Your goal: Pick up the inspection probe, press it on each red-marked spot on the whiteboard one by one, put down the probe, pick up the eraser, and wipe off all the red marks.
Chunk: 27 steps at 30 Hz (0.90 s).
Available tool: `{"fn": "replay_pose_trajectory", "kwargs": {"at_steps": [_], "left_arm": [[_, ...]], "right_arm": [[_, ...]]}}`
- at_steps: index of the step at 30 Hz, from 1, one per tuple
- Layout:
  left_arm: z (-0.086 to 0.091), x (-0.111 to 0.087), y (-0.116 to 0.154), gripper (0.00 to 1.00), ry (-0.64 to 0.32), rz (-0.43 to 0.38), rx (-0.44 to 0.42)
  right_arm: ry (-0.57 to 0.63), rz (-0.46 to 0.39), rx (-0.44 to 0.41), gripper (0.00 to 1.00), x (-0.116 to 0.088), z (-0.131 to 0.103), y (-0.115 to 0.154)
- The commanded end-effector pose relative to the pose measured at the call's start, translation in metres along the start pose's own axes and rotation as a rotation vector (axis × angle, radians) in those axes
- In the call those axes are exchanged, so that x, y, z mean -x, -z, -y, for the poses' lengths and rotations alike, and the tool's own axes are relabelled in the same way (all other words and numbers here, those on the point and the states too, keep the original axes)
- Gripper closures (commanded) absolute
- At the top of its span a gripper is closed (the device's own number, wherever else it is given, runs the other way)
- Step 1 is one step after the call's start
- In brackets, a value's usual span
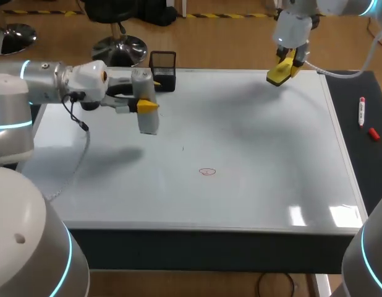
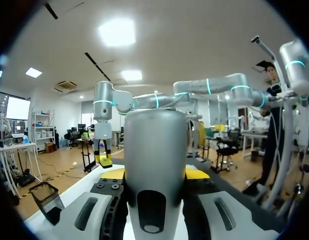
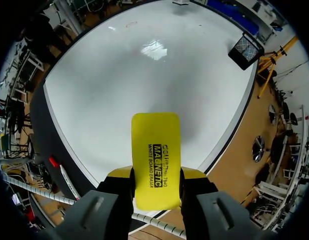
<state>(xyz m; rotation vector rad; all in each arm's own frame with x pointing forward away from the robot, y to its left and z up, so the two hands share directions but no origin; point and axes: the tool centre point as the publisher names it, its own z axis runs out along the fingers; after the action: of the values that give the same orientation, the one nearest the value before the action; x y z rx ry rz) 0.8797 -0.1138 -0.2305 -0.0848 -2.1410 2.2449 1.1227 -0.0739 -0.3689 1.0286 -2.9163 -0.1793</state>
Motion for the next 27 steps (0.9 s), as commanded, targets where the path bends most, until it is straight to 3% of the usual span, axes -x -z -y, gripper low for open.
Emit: {"fn": "replay_pose_trajectory", "kwargs": {"at_steps": [1, 11, 27], "left_arm": [[0.000, -0.022, -0.013, 1.00, -0.005, -0.003, -0.010], [-0.004, -0.061, -0.049, 1.00, 0.002, -0.104, -0.039], [-0.028, -0.079, -0.104, 1.00, 0.049, -0.233, -0.049]], "right_arm": [[0.002, -0.003, -0.003, 1.00, 0.000, 0.000, 0.001], [0.002, -0.003, -0.003, 1.00, 0.000, 0.000, 0.001], [0.002, -0.003, -0.003, 1.00, 0.000, 0.000, 0.001]]}}
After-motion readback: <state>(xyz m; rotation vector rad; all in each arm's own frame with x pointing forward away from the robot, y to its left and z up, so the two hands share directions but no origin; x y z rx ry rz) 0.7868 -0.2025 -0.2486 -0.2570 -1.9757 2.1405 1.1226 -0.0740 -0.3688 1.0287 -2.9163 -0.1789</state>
